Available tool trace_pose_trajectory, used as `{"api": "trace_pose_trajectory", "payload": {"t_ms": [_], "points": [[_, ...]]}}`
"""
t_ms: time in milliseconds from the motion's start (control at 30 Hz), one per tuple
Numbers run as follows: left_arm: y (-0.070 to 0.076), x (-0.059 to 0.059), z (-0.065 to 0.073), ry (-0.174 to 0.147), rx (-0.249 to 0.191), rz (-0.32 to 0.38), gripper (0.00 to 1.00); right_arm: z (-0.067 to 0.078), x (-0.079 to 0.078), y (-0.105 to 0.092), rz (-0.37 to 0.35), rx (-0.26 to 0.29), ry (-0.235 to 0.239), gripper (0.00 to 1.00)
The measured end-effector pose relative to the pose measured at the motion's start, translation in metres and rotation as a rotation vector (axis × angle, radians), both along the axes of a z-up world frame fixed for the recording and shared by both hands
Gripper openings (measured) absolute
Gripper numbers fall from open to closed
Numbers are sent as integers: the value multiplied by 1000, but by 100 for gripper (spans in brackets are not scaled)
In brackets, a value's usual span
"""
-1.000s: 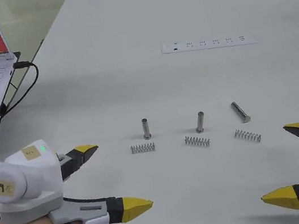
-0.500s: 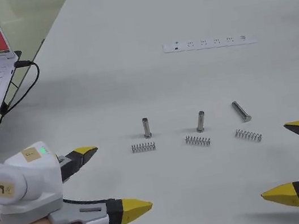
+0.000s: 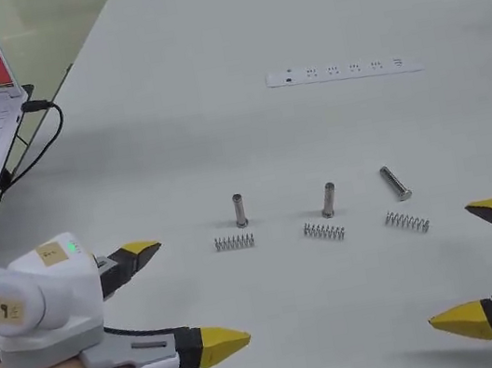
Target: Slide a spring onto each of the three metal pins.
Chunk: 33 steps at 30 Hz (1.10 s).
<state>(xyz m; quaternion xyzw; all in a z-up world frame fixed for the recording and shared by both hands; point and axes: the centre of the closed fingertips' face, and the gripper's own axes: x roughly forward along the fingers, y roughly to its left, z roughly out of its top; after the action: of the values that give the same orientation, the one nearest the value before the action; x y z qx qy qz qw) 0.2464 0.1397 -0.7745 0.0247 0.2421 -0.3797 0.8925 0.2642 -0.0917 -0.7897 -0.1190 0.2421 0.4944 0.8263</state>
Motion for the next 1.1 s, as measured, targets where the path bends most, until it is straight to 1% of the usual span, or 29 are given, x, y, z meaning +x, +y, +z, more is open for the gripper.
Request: {"api": "trace_pose_trajectory", "payload": {"t_ms": [133,367,500,900,1100], "points": [[-1,0,1,-4,1,-3,98,0,0,1,1,1,2,97],[1,-1,2,-1,6,-8,98,-3,-1,2,10,-4,9,97],[2,1,2,0,4,-6,98,-3,0,2,14,-5,10,96],[-3,3,2,2,0,-20,97,-4,0,0,15,-10,19,96],[-2,4,1,3,-2,-17,97,0,4,-1,1,4,23,96]]}}
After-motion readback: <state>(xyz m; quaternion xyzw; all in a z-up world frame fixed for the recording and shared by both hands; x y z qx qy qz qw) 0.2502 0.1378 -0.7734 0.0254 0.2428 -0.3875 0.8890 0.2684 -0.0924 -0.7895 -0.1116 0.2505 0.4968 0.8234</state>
